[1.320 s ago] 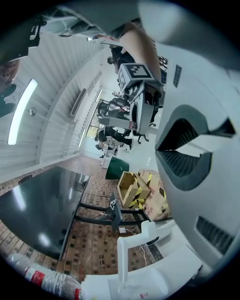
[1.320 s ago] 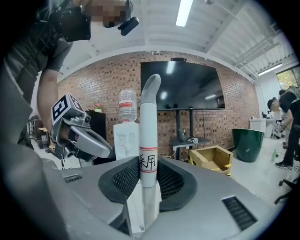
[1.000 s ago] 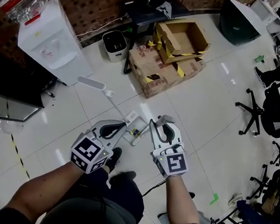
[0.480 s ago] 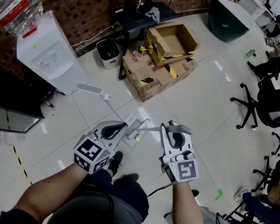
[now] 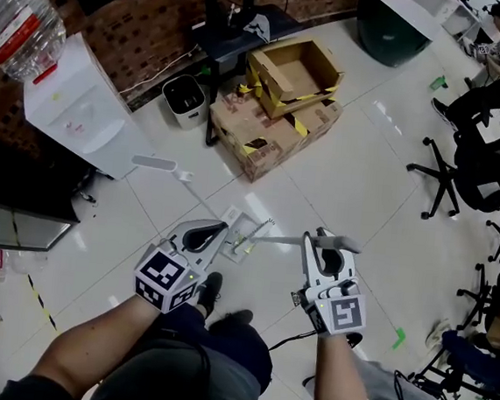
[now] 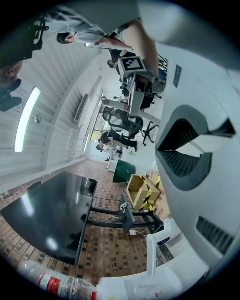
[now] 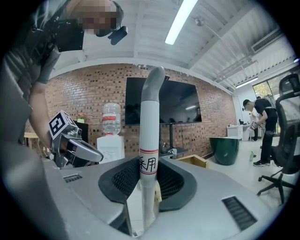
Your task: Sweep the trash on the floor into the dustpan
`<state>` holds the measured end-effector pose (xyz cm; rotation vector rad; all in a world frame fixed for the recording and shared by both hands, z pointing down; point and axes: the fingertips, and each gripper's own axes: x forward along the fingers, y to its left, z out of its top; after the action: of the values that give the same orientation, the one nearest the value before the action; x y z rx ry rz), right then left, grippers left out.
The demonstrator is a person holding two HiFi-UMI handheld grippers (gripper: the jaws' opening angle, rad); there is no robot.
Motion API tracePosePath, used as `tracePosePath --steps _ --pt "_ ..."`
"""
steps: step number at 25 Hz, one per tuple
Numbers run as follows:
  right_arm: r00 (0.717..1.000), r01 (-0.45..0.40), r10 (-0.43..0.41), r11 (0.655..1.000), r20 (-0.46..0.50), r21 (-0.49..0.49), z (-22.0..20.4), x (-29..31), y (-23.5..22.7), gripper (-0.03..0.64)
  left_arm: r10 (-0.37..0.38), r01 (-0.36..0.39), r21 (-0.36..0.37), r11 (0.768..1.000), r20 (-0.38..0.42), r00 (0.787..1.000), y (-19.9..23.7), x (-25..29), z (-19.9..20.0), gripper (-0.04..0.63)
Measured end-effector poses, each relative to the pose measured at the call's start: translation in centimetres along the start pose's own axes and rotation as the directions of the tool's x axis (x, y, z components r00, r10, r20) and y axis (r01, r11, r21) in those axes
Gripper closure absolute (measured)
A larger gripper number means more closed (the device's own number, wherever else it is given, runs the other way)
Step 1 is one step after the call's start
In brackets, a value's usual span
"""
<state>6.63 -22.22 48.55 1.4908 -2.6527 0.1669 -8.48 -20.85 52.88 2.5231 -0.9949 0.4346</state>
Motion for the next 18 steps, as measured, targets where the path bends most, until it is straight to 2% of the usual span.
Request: tracePosePath --steps 12,15,18 --pt "0.986 0.106 -0.109 0.994 -0.124 -0.03 -4.0 -7.2 -3.7 0.497 -0.025 0.025 0.014 1.0 -0.003 1.0 -0.2 1.3 0.7 0.578" --pt "0.977 0.1 -0.106 0.994 -0.186 -0.042 -6.6 -8.1 -4.0 0.497 -0.038 0.038 0.027 0.999 -0.001 0.999 -0.3 1.7 0.9 0.578" --pt "0.973 0.07 -0.08 0.996 -0.217 -0.05 -8.2 -6.3 -3.7 0.495 -0.042 0.042 0.033 0.999 -0.001 0.999 0.1 1.8 1.0 0.578"
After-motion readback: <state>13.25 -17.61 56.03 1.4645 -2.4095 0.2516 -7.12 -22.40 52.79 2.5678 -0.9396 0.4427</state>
